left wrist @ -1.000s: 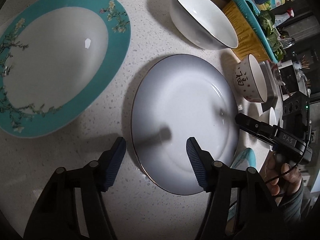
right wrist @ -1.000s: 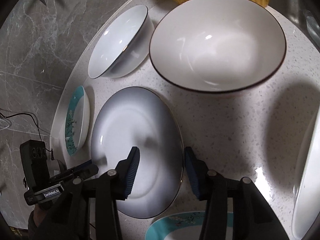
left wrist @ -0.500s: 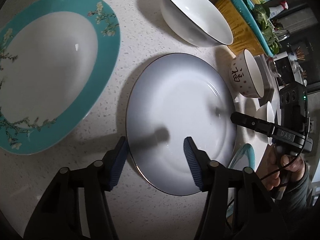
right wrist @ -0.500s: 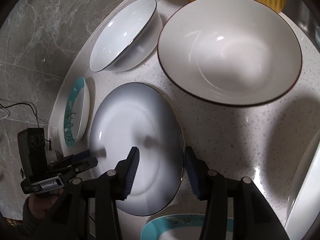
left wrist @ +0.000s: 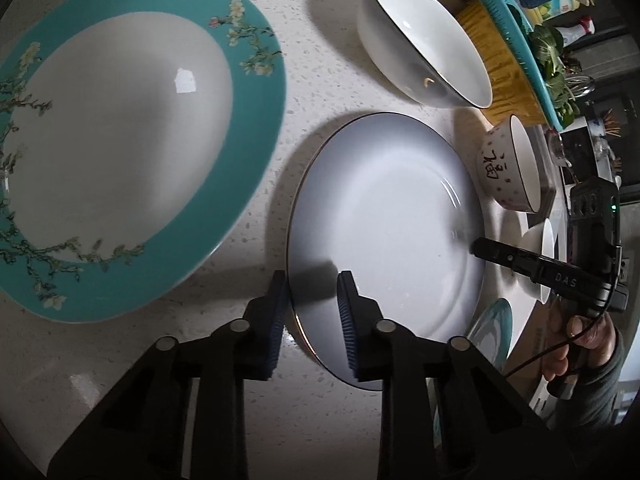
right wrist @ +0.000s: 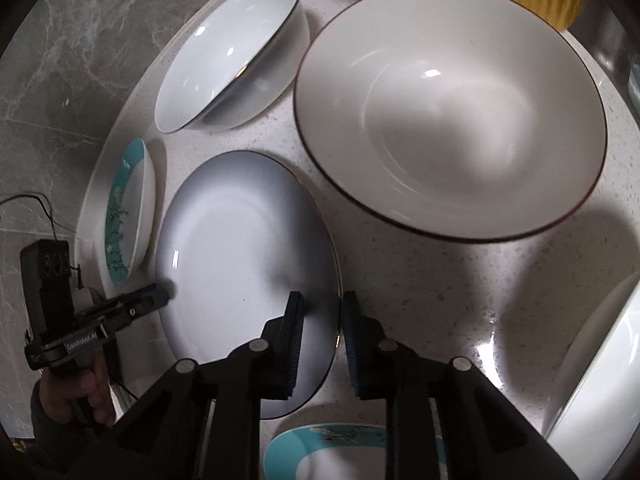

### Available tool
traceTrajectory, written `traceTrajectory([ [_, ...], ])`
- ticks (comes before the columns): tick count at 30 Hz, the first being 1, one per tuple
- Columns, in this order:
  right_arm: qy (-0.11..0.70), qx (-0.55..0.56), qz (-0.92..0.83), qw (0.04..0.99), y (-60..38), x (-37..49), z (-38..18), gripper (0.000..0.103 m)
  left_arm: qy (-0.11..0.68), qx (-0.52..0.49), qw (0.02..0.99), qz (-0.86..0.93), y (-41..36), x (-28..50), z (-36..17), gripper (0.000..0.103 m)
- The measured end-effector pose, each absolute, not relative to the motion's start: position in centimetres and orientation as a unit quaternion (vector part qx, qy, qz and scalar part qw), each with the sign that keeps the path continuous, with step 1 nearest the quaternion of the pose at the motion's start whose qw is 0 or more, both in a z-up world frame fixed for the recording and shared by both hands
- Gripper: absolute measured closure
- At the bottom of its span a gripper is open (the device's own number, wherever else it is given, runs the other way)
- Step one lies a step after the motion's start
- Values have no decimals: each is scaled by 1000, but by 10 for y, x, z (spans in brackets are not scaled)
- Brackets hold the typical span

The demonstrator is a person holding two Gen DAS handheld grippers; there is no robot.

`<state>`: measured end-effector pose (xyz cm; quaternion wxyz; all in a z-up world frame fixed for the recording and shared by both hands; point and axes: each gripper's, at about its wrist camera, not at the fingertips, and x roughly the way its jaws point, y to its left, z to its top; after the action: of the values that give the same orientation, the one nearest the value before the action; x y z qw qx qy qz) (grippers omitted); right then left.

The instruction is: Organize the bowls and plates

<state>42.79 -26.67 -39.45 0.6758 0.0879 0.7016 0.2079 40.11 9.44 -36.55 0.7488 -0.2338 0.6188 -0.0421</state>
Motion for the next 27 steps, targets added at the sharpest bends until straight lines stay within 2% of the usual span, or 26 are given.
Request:
traceTrajectory([
  [10, 717, 39, 194, 669, -256, 431, -390, 74, 620, -249, 744, -29, 98, 403, -367, 83],
  [27, 699, 29, 190, 689, -250, 424, -387, 76, 619, -216, 754, -27, 86, 402, -363, 84],
])
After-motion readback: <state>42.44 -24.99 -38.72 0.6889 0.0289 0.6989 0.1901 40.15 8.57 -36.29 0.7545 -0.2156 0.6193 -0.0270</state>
